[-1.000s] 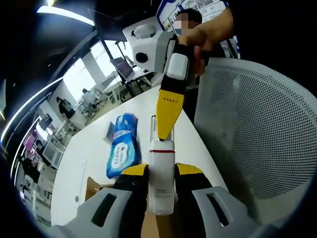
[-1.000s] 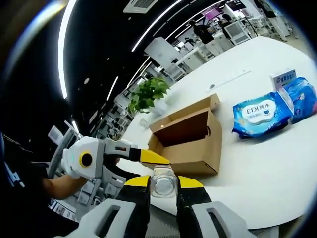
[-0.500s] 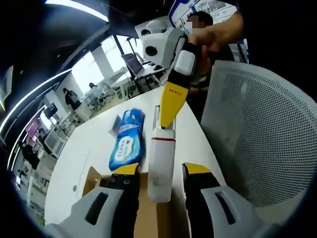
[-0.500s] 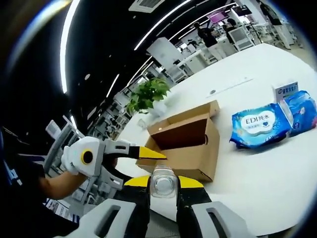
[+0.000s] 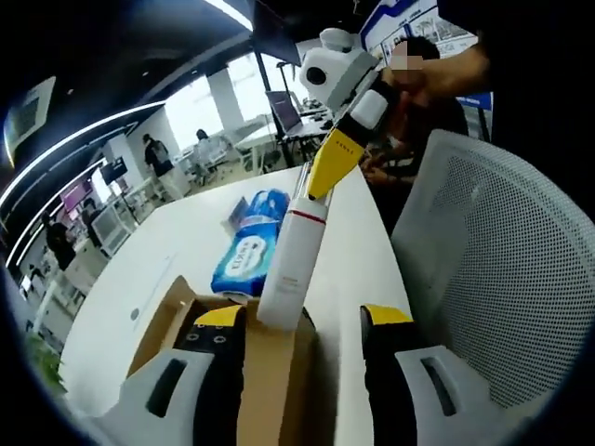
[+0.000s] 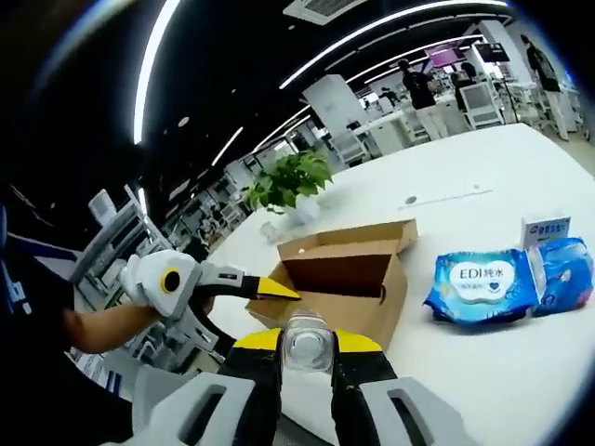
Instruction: Operate the shoe box by opening the lid, removing the specified soft item, and placing it in the target area until the item is outside and the box remains undamaged.
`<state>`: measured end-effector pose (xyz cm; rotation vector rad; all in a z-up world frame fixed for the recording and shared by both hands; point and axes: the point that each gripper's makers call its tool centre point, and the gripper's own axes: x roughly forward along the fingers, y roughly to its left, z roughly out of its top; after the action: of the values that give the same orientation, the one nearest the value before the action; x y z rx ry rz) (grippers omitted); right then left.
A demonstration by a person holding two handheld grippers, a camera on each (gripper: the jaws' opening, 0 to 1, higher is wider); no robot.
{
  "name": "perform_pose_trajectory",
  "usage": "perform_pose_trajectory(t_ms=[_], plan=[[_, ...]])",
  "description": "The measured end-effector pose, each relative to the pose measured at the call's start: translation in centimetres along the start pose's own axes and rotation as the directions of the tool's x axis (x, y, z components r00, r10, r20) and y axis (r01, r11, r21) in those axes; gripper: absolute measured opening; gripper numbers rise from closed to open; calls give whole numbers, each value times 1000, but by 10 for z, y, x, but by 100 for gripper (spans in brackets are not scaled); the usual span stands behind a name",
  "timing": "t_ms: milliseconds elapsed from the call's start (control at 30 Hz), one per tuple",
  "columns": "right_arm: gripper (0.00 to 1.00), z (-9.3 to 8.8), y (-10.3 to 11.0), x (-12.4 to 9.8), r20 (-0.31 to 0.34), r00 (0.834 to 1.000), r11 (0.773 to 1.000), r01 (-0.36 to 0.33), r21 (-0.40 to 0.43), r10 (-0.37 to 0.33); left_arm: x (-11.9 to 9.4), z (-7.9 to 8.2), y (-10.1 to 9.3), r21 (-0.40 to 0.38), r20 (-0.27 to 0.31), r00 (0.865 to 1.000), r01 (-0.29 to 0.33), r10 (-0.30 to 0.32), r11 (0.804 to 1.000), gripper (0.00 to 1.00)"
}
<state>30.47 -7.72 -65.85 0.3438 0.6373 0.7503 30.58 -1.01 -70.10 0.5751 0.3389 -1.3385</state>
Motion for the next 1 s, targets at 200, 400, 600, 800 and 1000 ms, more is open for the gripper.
perform_pose_trajectory(t_ms=[200, 400, 600, 800, 1000], plan=[[15, 12, -8, -4, -7, 1000, 995, 14, -100, -15, -9, -5, 5, -82, 3, 999, -35, 35, 996, 58], [15, 25, -20, -8, -31, 999, 974, 26, -227, -34, -18, -11, 9, -168, 9, 997, -70, 73, 983, 62], [15, 37, -35, -11, -71, 995, 939, 36, -341, -64, -29, -17, 10, -206, 6, 994, -104, 107, 973, 63], [15, 50, -49, -12, -103, 990, 890, 37, -454, -94, -39, -21, 11, -239, 2, 990, -134, 139, 962, 64], [15, 59, -60, -11, -141, 984, 830, 15, -557, -113, -50, -25, 13, -277, 0, 983, -175, 182, 945, 65]])
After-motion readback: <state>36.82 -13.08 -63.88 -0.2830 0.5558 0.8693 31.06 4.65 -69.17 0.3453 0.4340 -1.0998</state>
